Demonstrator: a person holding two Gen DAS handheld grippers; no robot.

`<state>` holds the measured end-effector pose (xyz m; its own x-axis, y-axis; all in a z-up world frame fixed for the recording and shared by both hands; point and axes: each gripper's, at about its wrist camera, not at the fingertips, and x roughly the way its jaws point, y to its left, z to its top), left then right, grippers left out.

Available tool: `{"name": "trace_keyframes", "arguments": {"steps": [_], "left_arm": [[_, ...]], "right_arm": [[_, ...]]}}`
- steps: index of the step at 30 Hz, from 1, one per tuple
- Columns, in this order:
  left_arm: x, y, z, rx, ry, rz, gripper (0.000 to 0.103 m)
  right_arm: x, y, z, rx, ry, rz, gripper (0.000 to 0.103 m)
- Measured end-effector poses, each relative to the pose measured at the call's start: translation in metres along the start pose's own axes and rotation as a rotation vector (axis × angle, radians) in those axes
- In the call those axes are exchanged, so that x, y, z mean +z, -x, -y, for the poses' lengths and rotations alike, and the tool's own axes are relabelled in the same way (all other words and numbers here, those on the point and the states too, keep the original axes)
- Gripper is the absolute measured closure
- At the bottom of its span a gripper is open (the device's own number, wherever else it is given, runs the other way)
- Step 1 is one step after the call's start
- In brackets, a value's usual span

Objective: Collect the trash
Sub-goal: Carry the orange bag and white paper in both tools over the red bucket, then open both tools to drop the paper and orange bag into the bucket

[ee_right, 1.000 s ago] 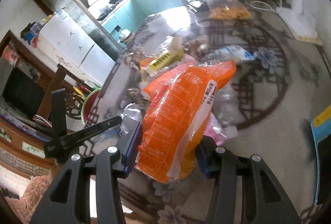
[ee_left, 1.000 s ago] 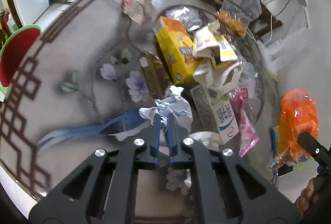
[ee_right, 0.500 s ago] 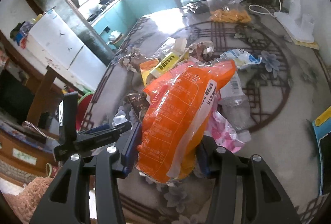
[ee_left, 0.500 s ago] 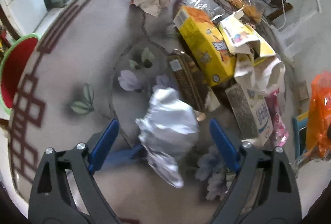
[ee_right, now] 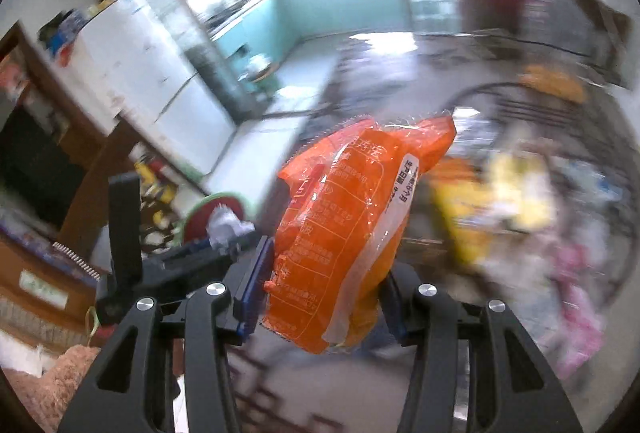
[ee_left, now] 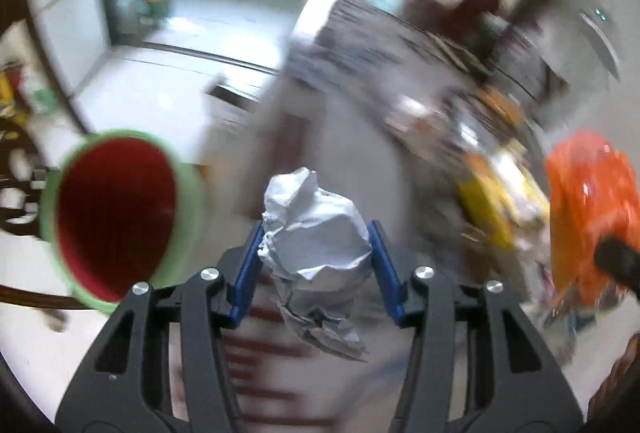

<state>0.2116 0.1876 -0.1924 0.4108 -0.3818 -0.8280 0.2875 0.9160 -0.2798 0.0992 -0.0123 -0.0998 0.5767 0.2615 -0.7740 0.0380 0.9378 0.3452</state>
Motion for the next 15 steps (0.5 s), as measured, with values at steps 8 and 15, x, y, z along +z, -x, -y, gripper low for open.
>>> {"name": "trace_keyframes", "arguments": {"steps": [8,15], "left_arm": [[0.005,0.008,-0.129,0.191,0.131,0.015,0.054],[0.008,0.007,-0.176,0.226,0.172,-0.020,0.054]], "right_arm": [[0.024,-0.099,-0.094,0.124,0.145,-0.102,0.055],[0.037,-0.177,-0.137,0.180,0.168,-0.233,0.055]]}}
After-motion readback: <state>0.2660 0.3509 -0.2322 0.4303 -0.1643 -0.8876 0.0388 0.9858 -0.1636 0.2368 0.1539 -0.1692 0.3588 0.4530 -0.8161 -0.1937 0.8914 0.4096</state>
